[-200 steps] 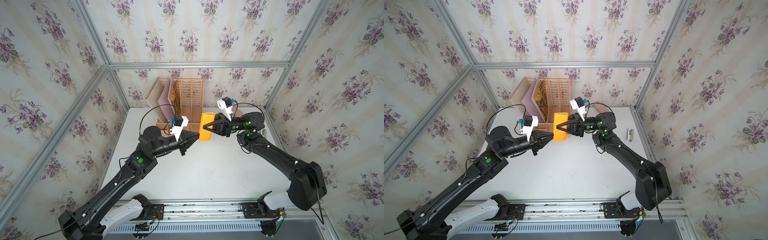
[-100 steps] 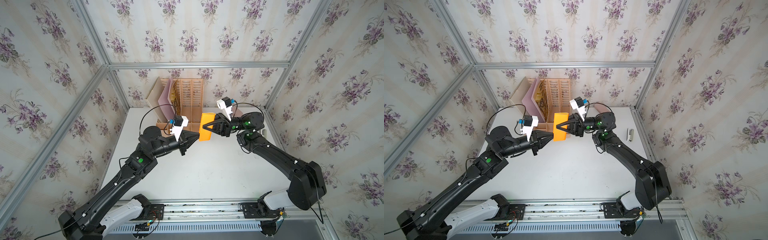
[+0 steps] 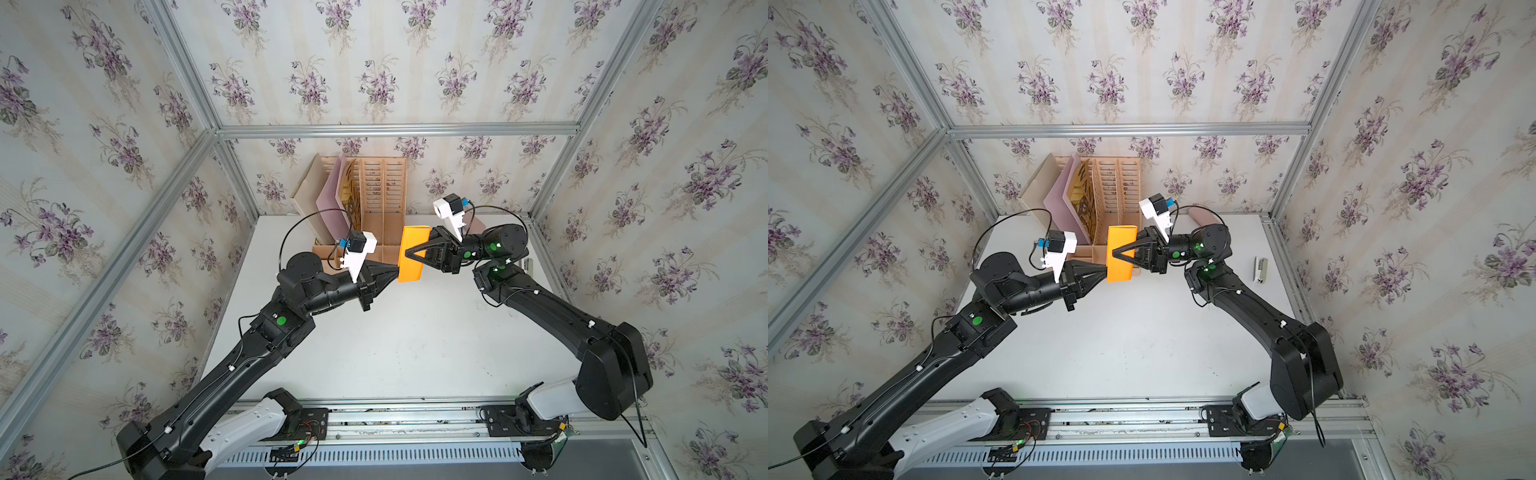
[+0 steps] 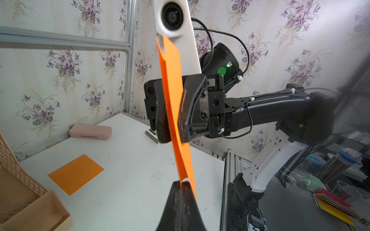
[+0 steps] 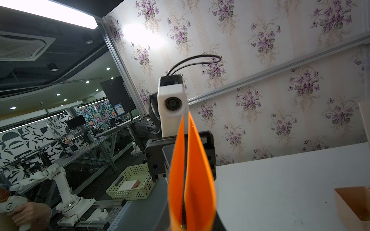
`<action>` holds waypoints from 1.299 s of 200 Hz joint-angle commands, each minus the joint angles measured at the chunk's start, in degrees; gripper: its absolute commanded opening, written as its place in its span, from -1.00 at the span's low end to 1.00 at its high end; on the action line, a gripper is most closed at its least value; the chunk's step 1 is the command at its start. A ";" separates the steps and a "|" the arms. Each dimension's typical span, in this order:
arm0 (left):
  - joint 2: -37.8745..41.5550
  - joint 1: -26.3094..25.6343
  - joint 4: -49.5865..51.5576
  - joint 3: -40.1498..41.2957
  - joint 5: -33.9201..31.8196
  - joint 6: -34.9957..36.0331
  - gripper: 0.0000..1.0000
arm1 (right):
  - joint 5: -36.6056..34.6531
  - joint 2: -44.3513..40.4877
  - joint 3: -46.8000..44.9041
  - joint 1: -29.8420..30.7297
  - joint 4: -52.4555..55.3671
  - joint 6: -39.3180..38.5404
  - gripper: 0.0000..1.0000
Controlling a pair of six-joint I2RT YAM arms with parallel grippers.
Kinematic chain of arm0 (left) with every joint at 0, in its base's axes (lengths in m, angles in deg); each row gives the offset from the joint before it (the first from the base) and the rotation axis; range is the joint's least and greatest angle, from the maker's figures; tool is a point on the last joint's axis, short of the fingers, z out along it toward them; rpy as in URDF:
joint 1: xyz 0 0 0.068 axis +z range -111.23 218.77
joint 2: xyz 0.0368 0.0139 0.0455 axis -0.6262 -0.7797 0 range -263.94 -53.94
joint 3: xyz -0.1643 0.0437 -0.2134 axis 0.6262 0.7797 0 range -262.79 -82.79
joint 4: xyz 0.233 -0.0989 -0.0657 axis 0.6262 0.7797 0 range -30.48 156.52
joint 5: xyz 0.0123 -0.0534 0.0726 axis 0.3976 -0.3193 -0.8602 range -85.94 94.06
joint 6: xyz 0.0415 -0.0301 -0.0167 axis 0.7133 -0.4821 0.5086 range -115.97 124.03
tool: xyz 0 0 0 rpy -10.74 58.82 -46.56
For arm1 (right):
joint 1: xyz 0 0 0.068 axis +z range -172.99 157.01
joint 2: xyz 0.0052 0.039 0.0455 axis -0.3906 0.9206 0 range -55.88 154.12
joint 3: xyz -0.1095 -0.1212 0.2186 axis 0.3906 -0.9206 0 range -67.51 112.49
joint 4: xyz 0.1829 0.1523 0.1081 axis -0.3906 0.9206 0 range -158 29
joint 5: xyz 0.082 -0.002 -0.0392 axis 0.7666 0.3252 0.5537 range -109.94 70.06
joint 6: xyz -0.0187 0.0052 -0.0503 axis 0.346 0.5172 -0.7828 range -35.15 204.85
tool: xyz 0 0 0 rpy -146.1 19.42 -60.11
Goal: Fold the square paper along the opposite sides
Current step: Fold the paper.
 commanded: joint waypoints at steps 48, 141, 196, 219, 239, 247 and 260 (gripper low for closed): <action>-0.11 -0.02 -1.81 -0.16 0.15 -0.11 -1.00 | 0.08 0.13 0.03 0.05 -1.53 0.26 -0.71; -0.27 -0.02 -1.90 -0.24 0.24 -0.15 -1.00 | 0.03 0.26 0.18 0.05 -1.51 0.30 -0.72; -0.29 0.03 -1.82 -0.24 0.32 -0.27 -1.00 | 0.02 0.51 0.15 0.04 -1.73 0.44 -0.73; -0.29 -0.02 -1.81 -0.28 0.32 -0.10 -1.00 | -0.01 0.58 0.08 0.00 -1.90 0.52 -0.73; -0.29 -0.02 -1.85 -0.47 0.24 -0.14 -1.00 | 0.03 0.65 0.10 0.05 -2.10 0.61 -0.74; -0.29 0.04 -1.79 -0.42 0.21 -0.08 -1.00 | 0.03 0.63 0.15 0.02 -2.16 0.78 -0.76; -0.29 -0.02 -1.74 -0.43 0.24 -0.03 -1.00 | 0.09 0.77 0.10 0.06 -2.86 1.32 -0.81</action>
